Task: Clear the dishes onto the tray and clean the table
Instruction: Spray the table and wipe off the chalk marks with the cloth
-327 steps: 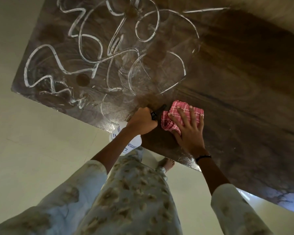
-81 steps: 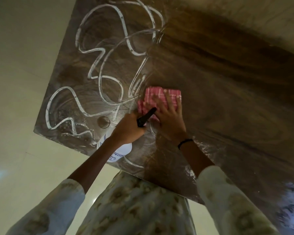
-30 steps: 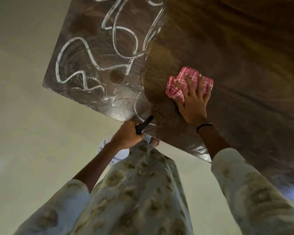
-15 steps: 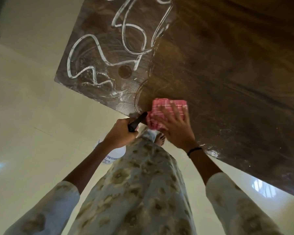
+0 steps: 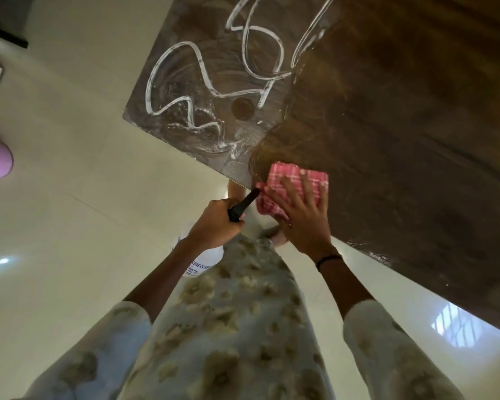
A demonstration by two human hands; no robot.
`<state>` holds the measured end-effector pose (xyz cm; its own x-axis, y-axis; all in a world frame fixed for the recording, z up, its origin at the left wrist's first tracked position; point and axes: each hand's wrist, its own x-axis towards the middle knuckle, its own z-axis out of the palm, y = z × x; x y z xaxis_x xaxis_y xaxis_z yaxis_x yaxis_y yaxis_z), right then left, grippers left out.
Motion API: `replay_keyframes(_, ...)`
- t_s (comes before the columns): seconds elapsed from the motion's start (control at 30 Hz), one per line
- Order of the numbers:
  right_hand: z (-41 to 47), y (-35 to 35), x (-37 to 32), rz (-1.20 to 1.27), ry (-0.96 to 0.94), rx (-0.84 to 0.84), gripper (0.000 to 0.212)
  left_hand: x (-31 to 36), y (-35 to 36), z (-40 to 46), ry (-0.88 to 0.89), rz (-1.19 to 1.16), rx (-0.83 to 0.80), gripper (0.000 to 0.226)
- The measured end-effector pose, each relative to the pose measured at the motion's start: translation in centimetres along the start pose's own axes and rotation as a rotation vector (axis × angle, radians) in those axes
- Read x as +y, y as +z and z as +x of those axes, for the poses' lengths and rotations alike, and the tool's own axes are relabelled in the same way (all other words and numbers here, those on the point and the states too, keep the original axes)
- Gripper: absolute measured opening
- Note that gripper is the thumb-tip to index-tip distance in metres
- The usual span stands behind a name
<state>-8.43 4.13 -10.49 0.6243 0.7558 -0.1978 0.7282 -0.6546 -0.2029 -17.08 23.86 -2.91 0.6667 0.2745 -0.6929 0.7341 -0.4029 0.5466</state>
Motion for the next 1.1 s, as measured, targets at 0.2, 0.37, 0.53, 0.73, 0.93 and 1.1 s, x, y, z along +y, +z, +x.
replay_keyframes(0.2,1.1,-0.5,2.1,0.053,0.349,0.019,0.054,-0.6,-1.1,1.0,-0.039,-0.002,-0.042,0.021)
replay_keyframes(0.37,7.7,-1.0,-1.1,0.048,0.291,0.044,0.053,-1.5,-2.6,2.2,-0.085,-0.012,-0.028,0.021)
replay_keyframes(0.53,6.3,-0.9,-2.5,-0.012,-0.001,-0.003,0.054,-1.9,-4.2,3.2,-0.087,0.03,-0.028,0.022)
replay_keyframes(0.73,4.4,-1.0,-1.1,-0.055,-0.099,-0.104,0.059,-1.8,-5.7,3.8,-0.118,0.081,-0.024,0.015)
replay_keyframes(0.93,4.8,-1.5,-1.2,-0.068,-0.091,-0.11,0.058,-2.4,-6.8,4.3,-0.136,0.118,-0.057,0.019)
replay_keyframes(1.1,7.9,-1.8,-2.1,-0.012,0.035,-0.036,0.055,-2.5,-8.1,4.9,-0.169,0.181,-0.022,0.022)
